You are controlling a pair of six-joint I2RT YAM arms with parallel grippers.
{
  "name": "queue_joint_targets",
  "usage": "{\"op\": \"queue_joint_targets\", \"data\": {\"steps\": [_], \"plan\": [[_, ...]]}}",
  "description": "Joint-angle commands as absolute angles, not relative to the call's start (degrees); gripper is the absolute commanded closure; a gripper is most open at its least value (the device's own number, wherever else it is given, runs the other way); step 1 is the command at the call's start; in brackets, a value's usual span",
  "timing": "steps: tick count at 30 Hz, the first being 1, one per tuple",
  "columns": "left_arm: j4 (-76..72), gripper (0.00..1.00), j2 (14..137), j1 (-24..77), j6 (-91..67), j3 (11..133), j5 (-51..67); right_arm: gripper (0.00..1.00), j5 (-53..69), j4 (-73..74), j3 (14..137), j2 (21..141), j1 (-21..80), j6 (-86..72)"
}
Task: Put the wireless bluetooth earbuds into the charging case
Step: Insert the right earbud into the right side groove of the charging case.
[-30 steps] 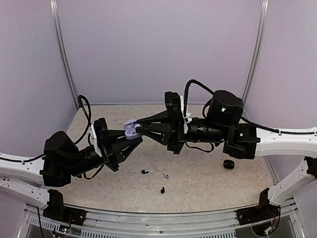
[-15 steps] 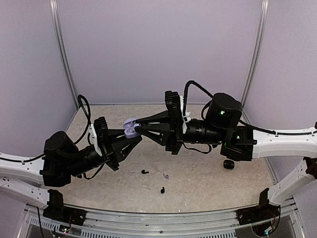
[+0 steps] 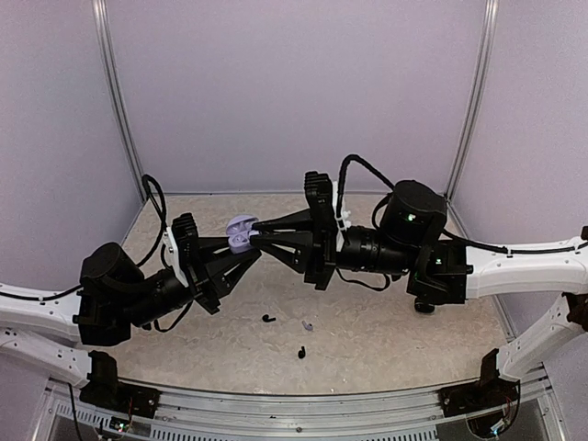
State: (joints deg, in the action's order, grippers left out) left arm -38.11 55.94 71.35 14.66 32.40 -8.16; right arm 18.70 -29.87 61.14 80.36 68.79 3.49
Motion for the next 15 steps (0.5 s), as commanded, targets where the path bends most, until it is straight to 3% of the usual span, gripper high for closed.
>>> {"op": "queue_joint_targets", "data": {"steps": [1,15], "plan": [[-41.31,1.0,54.57,71.63,14.24,33.4,-6.22,0.87,14.57,-26.7,60.37,79.98,69.18,2.99],[-40.19,1.0,54.76,71.56,13.28,33.6,-4.73,0.73,12.02,-23.86,61.93,77.78,69.17,5.79]]}}
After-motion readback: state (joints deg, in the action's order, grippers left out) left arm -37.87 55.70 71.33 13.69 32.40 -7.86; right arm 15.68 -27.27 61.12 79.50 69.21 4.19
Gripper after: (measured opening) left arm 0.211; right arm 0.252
